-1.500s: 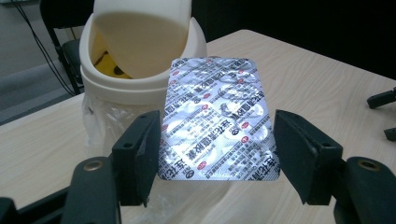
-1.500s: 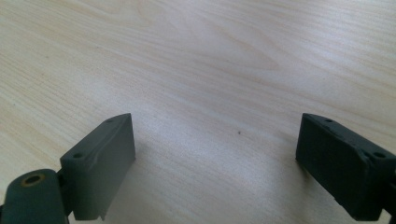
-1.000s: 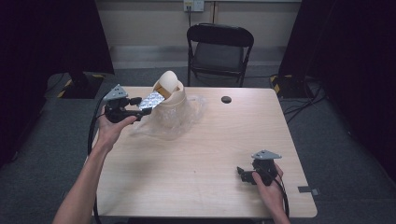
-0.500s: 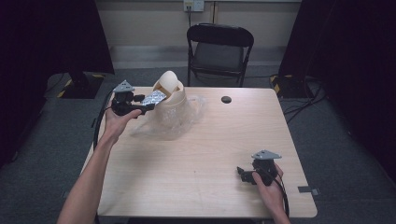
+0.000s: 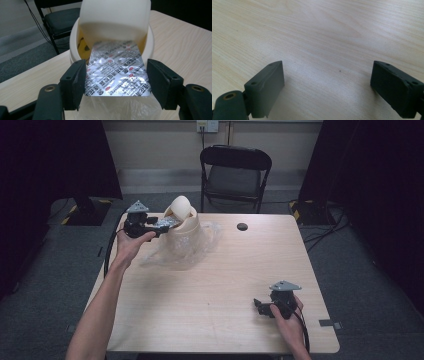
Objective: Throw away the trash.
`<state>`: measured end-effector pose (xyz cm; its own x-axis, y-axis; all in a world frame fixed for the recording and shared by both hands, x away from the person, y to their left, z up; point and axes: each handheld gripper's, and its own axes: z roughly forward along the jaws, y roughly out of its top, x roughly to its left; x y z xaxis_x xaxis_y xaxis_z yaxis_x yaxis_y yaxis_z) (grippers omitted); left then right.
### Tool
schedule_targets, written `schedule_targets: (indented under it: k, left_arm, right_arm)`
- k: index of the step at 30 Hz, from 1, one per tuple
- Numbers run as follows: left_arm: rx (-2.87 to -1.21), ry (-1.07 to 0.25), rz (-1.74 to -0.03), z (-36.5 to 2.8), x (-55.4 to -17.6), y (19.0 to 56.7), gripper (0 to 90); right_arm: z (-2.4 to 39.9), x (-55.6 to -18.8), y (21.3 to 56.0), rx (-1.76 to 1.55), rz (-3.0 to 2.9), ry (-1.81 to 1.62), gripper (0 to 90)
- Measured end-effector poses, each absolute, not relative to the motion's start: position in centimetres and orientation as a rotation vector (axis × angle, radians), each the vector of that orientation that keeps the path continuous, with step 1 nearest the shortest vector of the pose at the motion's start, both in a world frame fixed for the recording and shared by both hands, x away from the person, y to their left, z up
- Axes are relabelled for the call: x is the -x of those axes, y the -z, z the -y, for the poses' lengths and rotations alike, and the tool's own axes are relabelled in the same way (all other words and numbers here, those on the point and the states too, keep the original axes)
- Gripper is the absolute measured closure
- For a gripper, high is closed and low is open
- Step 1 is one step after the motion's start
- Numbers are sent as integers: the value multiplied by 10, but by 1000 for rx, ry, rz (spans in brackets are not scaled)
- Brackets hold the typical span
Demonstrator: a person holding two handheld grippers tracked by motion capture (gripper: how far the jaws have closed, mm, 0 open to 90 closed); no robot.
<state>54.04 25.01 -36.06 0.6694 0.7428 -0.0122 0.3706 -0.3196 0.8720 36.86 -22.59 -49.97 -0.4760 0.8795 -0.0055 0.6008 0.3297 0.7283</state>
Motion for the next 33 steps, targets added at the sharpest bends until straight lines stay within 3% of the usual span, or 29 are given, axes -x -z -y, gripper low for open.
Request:
schedule_targets:
  k: [14, 15, 16, 33]
  left_arm:
    - [-1939, -489, -883, -230, -559, 363, 358]
    - [-1938, -493, -876, -230, -559, 364, 461]
    - [-1928, -497, -883, -229, -561, 364, 477]
    - [-1875, -446, -892, -234, -552, 357, 209]
  right_arm:
    - [226, -369, 500, -1308, -2200, -946, 108]
    - [226, -369, 500, -1307, -2200, -946, 108]
    - [226, -369, 500, -1305, -2200, -947, 108]
    - [226, -369, 500, -1305, -2199, -946, 108]
